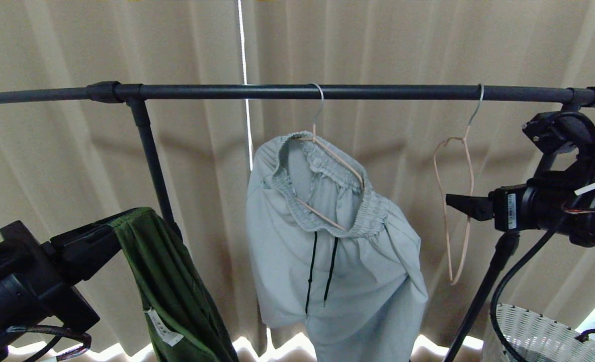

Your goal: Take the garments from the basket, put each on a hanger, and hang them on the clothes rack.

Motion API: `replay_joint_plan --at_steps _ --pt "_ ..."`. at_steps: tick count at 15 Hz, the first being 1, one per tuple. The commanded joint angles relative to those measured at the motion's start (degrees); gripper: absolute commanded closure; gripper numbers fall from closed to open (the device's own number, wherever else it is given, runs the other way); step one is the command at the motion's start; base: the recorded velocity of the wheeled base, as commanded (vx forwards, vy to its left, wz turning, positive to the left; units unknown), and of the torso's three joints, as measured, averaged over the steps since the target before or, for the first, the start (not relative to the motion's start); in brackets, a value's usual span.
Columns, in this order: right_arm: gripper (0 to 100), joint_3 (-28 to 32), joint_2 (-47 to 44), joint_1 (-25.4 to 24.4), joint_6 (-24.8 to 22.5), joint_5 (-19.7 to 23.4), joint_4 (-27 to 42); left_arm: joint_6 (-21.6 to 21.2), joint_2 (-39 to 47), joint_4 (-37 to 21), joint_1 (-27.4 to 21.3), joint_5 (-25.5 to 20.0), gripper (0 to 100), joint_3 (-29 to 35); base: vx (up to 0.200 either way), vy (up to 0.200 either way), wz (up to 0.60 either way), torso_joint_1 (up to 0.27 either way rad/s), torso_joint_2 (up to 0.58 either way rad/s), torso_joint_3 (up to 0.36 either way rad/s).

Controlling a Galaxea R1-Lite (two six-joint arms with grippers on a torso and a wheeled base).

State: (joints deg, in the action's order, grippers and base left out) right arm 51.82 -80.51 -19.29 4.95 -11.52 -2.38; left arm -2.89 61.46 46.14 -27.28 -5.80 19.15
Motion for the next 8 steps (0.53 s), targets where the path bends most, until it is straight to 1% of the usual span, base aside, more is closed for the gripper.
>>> replay_joint_plan --at_steps 1,4,8 --pt "0 0.03 -1.93 0.13 0.06 -0.61 0.0 -0.01 0.23 0.0 0.04 0.0 100 0.01 0.0 0.0 0.0 0.0 0.0 0.0" --pt "0 -0.23 -0.53 1.53 0.15 -0.87 1.67 -0.01 0.32 0.0 -0.05 0.0 100 -0.25 0.0 0.0 0.0 0.0 0.0 0.0" --pt "0 -0.41 0.61 3.29 0.15 -0.87 2.2 -0.1 0.23 0.0 -0.14 0.0 100 -0.25 0.0 0.0 0.0 0.0 0.0 0.0"
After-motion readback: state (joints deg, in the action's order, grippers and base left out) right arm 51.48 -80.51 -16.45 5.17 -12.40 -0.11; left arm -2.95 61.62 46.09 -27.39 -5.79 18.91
